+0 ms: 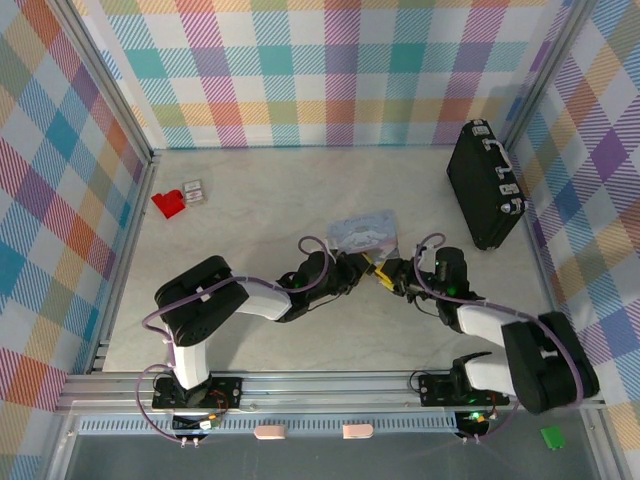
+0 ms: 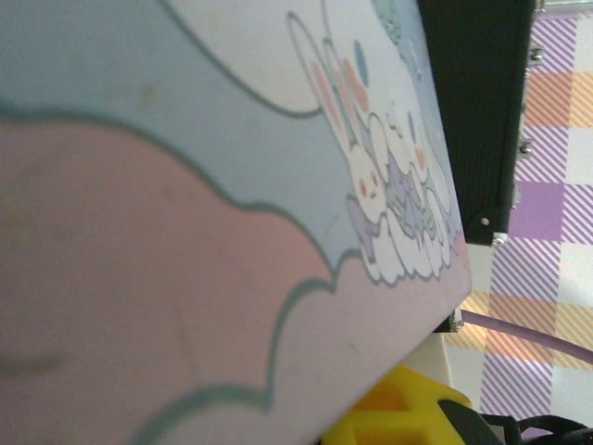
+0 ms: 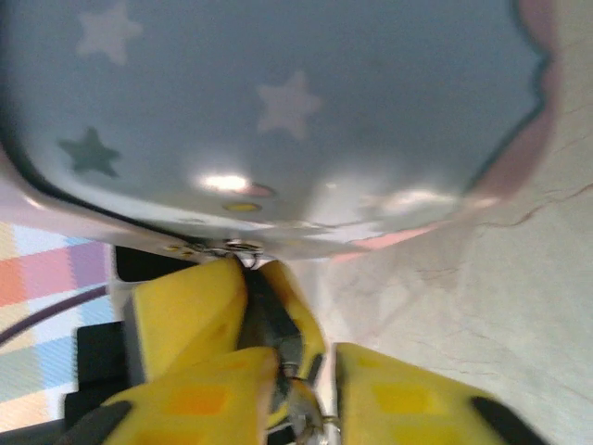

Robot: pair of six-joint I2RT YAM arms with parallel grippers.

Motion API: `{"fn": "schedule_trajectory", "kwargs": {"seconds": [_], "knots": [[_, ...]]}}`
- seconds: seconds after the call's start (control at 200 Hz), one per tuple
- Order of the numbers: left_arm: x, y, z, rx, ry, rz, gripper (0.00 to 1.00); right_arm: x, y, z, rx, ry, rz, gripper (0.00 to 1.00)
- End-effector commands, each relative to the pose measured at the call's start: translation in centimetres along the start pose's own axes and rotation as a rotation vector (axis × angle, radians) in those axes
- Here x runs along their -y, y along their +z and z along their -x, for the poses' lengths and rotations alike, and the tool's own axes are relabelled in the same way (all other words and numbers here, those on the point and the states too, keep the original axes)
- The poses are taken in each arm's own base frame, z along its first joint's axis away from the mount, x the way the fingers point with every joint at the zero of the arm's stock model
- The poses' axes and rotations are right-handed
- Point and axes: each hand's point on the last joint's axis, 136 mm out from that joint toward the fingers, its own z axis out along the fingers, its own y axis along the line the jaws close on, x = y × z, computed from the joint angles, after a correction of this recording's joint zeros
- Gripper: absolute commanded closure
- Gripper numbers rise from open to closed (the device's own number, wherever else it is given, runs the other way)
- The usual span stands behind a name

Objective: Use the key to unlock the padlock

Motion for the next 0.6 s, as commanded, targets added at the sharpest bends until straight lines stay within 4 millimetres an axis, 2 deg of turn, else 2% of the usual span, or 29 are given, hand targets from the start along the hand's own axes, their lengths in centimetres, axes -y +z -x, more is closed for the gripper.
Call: {"fn": "schedule_trajectory", "kwargs": {"seconds": [0.0,0.09,0.165,0.305,0.43,0.595], "knots": [[0.5,-0.2,-4.0,-0.159,0.004,-0.006,1.00,-1.1,-0.8,0.9,0.053,-0.163,-0.063,0.67],[-1.8,-0.6,-2.5,-0.113,0.022,0.110,1.00,-0.4,-1.3,0.7,0.047,-0.237,-0.134,0.59],[-2.9,-1.0,-1.2,-0.082,0.038,0.179,1.00,-0.2,-1.5,0.2,0.019,-0.301,-0.152,0.55],[-4.9,-2.5,1.4,-0.012,0.042,0.289,1.00,-0.1,-1.6,-0.7,-0.008,-0.450,-0.187,0.53],[-5.5,-3.8,3.0,0.027,0.033,0.324,1.00,-1.1,-1.3,-1.8,0.004,-0.659,-0.197,0.53],[-5.0,-4.8,3.5,0.022,0.031,0.342,1.00,-2.3,-0.5,-3.5,0.051,-0.986,-0.175,0.53]]}}
